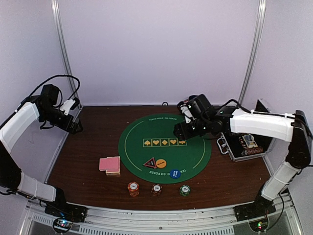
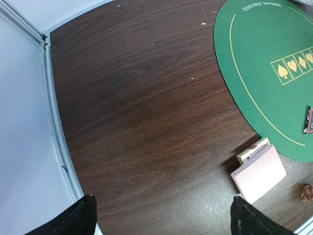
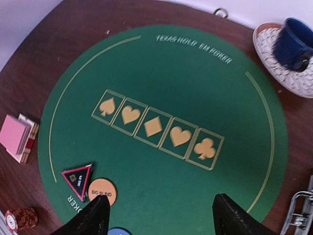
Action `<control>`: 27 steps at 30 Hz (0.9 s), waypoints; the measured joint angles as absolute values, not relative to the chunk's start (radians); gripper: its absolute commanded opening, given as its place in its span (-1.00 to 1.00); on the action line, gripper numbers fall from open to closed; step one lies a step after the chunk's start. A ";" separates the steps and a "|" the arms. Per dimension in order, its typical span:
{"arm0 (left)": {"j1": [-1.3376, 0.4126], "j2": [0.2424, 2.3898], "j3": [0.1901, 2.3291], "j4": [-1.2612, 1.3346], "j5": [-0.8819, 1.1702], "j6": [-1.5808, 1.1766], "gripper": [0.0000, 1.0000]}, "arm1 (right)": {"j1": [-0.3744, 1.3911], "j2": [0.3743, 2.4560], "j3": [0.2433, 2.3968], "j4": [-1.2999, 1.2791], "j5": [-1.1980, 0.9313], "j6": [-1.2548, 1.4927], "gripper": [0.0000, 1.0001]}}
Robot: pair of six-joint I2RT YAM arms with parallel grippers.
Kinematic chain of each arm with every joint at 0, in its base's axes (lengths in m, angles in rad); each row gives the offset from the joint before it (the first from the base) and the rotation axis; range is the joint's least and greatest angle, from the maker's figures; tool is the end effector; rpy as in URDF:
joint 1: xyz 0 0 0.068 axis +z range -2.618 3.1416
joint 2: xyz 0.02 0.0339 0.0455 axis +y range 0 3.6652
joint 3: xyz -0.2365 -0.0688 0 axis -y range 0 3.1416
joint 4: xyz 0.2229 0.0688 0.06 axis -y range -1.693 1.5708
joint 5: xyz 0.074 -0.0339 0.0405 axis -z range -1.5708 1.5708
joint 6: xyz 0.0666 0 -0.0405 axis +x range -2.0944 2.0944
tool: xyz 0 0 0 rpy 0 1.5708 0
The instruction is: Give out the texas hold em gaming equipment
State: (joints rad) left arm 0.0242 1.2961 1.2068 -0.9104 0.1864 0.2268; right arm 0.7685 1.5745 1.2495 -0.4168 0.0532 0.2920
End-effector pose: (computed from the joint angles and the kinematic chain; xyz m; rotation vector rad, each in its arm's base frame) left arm 0.2588 -0.0061 0.2637 0.3274 2.5292 -0.1427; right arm 0.2576 0.2441 0.2408 -0.5299 2.2991 0.4708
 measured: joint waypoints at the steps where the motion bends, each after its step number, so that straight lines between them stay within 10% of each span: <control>1: 0.025 1.293 1.207 -0.919 0.190 0.231 0.95 | 0.793 1.603 1.253 -0.421 0.052 0.291 0.46; 27: 0.025 1.260 1.240 -1.028 0.287 0.276 0.95 | 1.056 2.049 1.468 -0.477 -0.047 0.185 0.39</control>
